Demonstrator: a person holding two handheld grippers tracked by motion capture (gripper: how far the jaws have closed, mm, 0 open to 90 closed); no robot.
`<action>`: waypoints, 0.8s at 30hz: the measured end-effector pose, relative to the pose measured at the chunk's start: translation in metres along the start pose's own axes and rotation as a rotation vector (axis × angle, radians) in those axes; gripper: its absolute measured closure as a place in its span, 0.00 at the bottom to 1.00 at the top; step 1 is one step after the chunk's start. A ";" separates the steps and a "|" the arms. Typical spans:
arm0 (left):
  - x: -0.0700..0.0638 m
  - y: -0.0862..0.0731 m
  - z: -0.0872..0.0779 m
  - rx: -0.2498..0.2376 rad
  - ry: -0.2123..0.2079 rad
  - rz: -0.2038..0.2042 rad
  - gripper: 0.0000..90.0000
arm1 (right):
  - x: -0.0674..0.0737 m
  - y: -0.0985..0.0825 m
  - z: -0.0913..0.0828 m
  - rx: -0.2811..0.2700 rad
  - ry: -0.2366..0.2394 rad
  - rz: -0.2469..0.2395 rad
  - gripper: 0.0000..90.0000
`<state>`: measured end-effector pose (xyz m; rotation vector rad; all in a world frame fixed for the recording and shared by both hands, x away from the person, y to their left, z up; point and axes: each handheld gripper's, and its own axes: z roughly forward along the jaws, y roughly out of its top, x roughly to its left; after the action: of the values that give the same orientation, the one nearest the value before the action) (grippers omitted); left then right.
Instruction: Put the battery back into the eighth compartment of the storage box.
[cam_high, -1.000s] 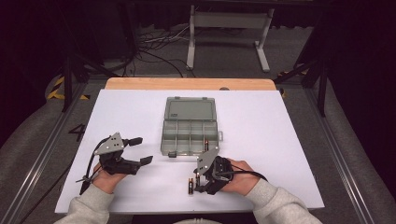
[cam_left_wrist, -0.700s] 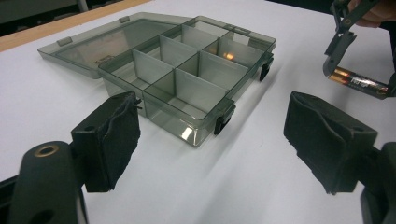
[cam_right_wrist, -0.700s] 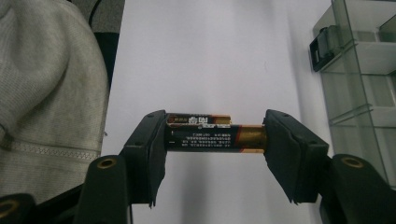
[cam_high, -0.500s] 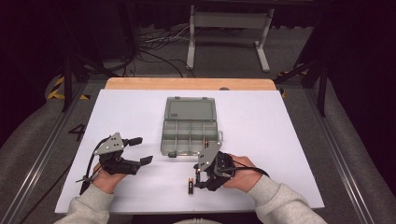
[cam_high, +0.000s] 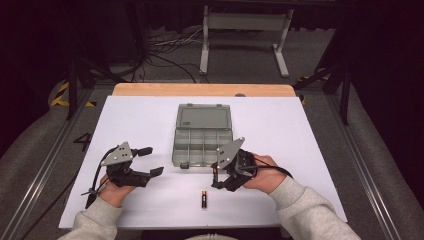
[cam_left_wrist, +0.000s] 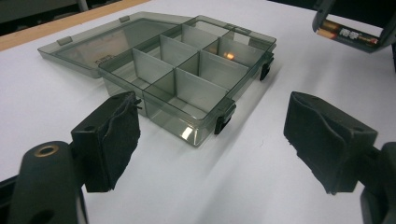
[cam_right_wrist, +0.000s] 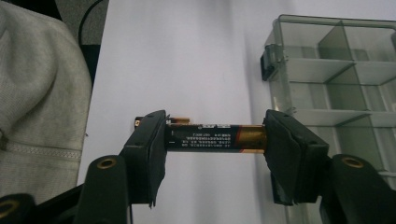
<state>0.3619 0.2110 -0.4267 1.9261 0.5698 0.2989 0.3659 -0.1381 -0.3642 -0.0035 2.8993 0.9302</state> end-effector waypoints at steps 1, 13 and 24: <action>0.000 0.000 0.000 0.000 0.000 -0.001 0.21 | -0.002 0.000 -0.002 0.001 -0.002 0.001 0.46; 0.000 0.000 0.000 0.000 -0.001 0.000 0.21 | -0.021 0.002 -0.014 -0.012 -0.014 0.003 0.46; 0.000 0.000 0.000 0.000 0.000 -0.002 0.21 | -0.038 -0.001 -0.022 -0.010 -0.024 0.014 0.46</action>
<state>0.3623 0.2113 -0.4269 1.9252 0.5714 0.2979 0.4020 -0.1524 -0.3435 0.0274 2.8765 0.9405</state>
